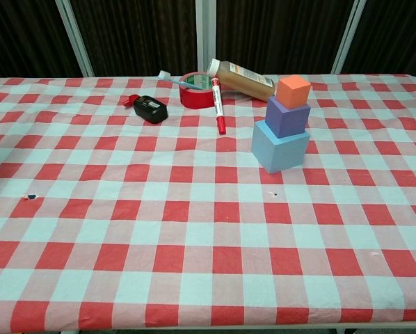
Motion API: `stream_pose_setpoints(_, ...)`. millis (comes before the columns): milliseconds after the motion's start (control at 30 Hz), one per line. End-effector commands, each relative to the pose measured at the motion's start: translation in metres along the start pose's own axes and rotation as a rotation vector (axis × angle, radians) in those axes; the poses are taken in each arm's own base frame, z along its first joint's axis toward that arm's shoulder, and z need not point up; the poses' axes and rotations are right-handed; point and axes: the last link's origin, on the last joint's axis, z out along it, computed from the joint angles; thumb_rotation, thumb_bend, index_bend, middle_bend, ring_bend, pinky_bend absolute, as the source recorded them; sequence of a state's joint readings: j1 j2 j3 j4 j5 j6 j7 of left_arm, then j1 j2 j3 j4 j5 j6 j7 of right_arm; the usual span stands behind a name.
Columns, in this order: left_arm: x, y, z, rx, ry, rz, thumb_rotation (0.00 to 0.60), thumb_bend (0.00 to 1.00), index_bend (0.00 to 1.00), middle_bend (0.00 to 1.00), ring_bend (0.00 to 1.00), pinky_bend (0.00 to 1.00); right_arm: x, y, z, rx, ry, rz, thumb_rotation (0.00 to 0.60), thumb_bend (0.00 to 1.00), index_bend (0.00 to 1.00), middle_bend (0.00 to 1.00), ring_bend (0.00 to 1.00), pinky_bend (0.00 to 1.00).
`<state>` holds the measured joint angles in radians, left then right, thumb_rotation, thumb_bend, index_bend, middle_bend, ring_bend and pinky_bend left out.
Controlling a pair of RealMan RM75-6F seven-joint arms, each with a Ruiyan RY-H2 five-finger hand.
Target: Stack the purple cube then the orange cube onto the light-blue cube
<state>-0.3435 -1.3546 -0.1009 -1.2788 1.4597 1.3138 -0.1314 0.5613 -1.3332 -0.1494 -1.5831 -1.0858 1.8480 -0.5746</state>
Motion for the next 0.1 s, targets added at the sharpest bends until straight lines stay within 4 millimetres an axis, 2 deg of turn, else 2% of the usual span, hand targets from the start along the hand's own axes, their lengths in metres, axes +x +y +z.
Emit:
stream_pose_setpoints(33,0.0011,-0.0001,0.0,-0.002,0.008,0.007,0.6,0.21,0.26,0.2,0.13,0.23,-0.0306,0.0052,-0.0311,-0.002,-0.027,0.047,0.6,0.08,0.0,0.04,0.0,0.22)
stream_pose_setpoints(100,0.0022,-0.0005,0.0002,-0.001,0.014,0.008,0.6,0.21,0.26,0.2,0.13,0.23,-0.0329,0.004,-0.031,0.005,-0.022,0.053,0.6,0.08,0.0,0.04,0.0,0.22)
